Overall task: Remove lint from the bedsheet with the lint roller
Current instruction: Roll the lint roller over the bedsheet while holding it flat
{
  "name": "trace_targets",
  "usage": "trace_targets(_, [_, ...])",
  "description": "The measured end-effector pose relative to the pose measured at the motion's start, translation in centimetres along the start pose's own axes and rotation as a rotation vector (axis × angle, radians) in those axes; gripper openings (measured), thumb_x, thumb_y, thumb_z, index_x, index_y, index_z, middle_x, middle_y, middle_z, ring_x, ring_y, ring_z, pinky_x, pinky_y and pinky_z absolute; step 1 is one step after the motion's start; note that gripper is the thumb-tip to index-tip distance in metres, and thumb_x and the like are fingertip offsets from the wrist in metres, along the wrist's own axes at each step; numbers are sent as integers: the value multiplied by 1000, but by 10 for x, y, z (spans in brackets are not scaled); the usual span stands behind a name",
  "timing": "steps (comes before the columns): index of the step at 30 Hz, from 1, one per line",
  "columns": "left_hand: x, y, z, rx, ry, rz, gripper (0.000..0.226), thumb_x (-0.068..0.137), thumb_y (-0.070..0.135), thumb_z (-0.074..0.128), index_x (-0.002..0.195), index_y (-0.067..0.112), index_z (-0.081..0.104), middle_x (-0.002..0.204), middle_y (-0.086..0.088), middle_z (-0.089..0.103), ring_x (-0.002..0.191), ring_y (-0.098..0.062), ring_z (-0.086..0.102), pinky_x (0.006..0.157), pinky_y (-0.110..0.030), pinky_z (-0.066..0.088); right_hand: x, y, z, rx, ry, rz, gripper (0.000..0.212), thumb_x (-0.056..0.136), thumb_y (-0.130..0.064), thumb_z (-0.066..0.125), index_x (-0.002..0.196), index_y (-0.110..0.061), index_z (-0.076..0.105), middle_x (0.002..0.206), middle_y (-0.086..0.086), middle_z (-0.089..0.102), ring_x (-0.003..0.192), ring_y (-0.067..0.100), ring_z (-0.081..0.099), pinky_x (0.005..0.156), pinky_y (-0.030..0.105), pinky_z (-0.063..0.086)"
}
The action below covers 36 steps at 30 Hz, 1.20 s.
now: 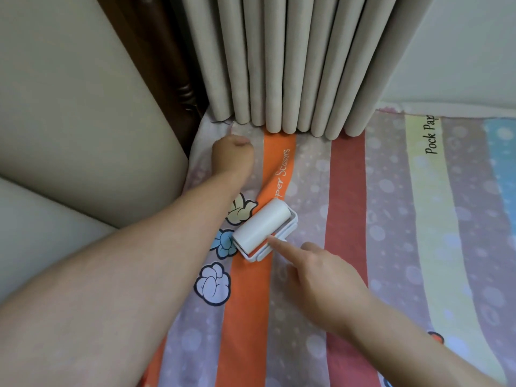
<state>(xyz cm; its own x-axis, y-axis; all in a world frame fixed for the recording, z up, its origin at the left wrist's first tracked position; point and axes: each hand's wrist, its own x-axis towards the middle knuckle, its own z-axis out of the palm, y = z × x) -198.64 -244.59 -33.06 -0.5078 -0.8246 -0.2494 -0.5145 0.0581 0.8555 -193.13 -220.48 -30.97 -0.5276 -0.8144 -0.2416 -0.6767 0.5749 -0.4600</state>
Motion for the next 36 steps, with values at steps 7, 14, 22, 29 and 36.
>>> trace_targets(7, [25, 0, -11, -265, -1, 156, 34, 85, 28, 43, 84, 40, 75, 99, -3, 75, 102, -27, 68, 94, -44, 53, 12, -2, -2, -15, 1, -9, 59, 98, -29, 35, 147, -51, 10, 95, -4, 45, 77, 21, 57, 62, 33, 46])
trace_targets(14, [28, -14, -3, -27, -135, 64, 37, 91, 51, 33, 96, 24, 57, 129, -21, 59, 120, -34, 56, 103, -50, 46, 26, -10, 2, -57, -2, 5, 64, 96, -26, 38, 147, -49, 6, 96, -2, 45, 77, 26, 58, 63, 38, 49])
trace_targets(22, [41, -30, 4, 80, -187, 112, 65, 98, 60, 31, 148, 19, 40, 156, 1, 32, 140, -20, 38, 118, -45, 29, -41, 10, -6, -120, -51, 106, 69, 94, -30, 38, 139, -58, -6, 96, -5, 45, 82, 22, 62, 62, 35, 43])
trace_targets(29, [21, -20, -11, 97, -174, 354, 72, 98, 44, 38, 162, 27, 11, 171, 3, -4, 155, -10, 2, 127, -38, 9, -107, 34, -38, -165, -124, 176, 67, 72, -28, 55, 116, -76, 40, 68, -14, 46, 54, 2, 58, 44, 21, 39])
trace_targets(36, [-139, -60, -52, 210, -12, 405, 52, 90, 32, 39, 130, 8, 62, 135, -6, 58, 128, -25, 53, 110, -44, 42, -131, 37, -83, 153, -156, 272, 72, 87, -24, 56, 101, -89, 30, 101, -23, 70, 96, -3, 64, 85, 18, 52])
